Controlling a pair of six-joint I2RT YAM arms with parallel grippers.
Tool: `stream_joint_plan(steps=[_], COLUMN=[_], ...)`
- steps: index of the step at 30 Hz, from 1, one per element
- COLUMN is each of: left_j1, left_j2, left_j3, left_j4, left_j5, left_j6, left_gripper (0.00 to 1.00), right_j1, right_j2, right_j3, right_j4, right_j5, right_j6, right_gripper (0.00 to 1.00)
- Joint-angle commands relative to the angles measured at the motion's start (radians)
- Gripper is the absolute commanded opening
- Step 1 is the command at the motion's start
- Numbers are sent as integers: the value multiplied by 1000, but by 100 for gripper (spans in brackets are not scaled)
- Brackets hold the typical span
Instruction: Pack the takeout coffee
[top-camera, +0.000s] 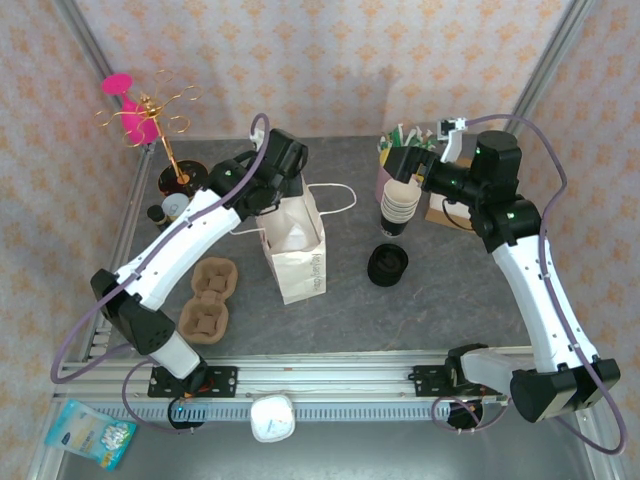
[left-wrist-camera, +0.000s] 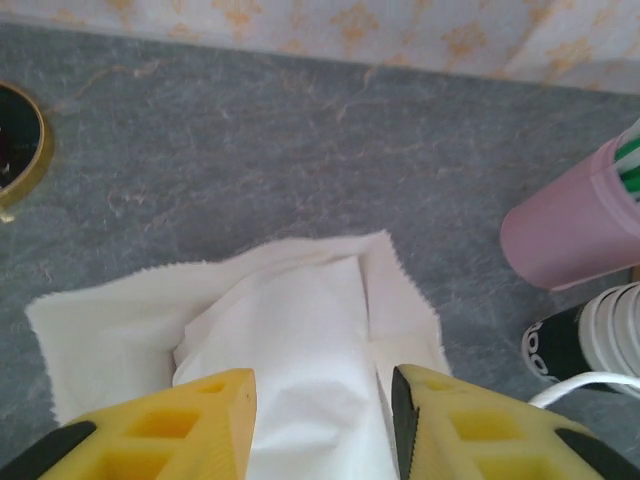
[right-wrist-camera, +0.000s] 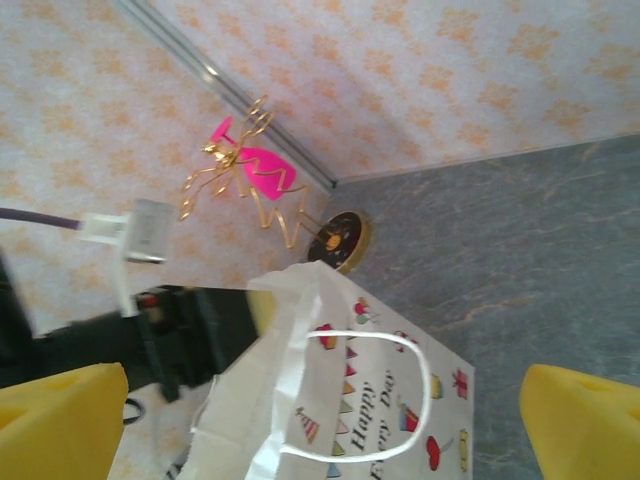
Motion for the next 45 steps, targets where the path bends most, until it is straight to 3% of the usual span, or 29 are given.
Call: stream_joint_plan(steps=[1, 5, 8, 11, 14, 17, 21, 25, 28, 31, 33, 37, 40, 41, 43, 45], left_j1=[1, 4, 62, 200, 410, 557, 683, 685, 684, 685, 684, 678, 654, 644, 637, 607], left_j2=[-30, -95, -217, -402, -558, -645, -631, -539, -493, -434, -353, -204, -52, -37, -89, -55], left_j3=[68, 103, -20, -304, -567, -817, -1119, -1343, -1506, -1643, -1682, -1672, -1676, -1667, -1583, -1595], left_j4=[-50, -49, 10, 168, 296, 449, 764, 1176, 1570, 1964, 2139, 2296, 2470, 2477, 2222, 2310], left_j5=[-48, -142, -252, -305, -311, -351, -312, -244, -148, -55, 9, 135, 166, 169, 140, 80], left_j6=[29, 46, 60, 70, 36, 31, 71, 198, 294, 378, 422, 447, 496, 511, 493, 526], left_gripper=[46, 52, 64, 73, 87, 96, 99, 99, 99, 99, 99, 99, 99, 99, 99, 99], right_j1=[-14, -84, -151, -199, -222, -231, -235, -239, -244, -245, -248, -243, -216, -211, -202, -191], right_j2=[-3, -7, -37, -71, -65, -36, 59, 149, 218, 279, 302, 335, 359, 392, 359, 379], right_j3=[41, 26, -68, -259, -451, -618, -790, -905, -973, -963, -975, -1001, -1142, -1153, -1104, -1132], right_j4=[-36, -68, -53, 71, 226, 413, 694, 955, 1149, 1219, 1313, 1400, 1660, 1747, 1587, 1682], right_j5=[123, 261, 524, 784, 1003, 1124, 1153, 1083, 943, 898, 847, 668, 661, 683, 715, 727], right_j6=[-34, -38, -37, -41, -34, -25, -89, -159, -189, -226, -260, -339, -371, -367, -372, -380], right_gripper=[100, 100, 100, 100, 100, 100, 100, 100, 100, 100, 100, 100, 100, 100, 100, 100])
